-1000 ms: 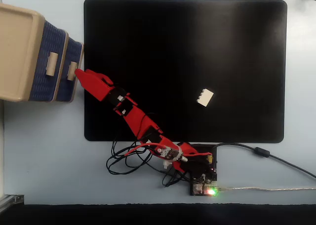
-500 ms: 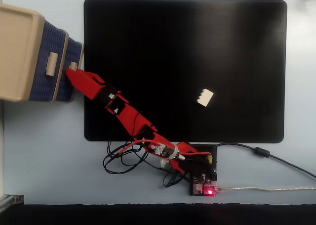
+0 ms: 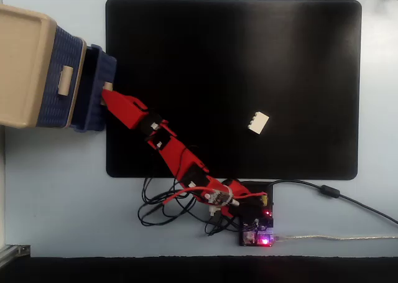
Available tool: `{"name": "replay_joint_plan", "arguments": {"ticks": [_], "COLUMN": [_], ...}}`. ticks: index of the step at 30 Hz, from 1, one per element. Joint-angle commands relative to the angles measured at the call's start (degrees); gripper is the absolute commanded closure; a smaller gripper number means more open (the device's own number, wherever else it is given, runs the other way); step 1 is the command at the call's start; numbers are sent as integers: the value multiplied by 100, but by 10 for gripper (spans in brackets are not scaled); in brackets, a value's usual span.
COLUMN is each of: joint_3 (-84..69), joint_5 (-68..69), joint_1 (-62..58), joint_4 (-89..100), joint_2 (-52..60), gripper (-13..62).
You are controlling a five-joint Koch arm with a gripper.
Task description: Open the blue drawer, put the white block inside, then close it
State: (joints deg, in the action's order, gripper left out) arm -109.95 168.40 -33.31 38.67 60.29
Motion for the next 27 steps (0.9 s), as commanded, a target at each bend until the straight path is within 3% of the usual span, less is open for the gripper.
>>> {"name": "replay_joint_plan", "arguments": {"ticks": [1,5,9,10,11,12,14,18,21,25,27], "joint_3": [-1318,-2760,-2936,-2892,-2883,-2909,-2927,-2760,-1564,501,1318], "joint_5": [79,79,62,35,26,0,-167,-1380,-2725,-5054,-6829], "joint_1": [-18,-149,-176,-193,-255,-360,-686,-1450,-2048,-3164,-4351], "joint_4": [483,1037,1020,1020,1002,993,668,-2725,-6434,-10661,-11962], "joint_2": [993,1714,1784,1811,1890,2118,3006,5045,6214,6381,6144], "gripper": [577,577,562,504,368,279,191,188,188,187,185]}}
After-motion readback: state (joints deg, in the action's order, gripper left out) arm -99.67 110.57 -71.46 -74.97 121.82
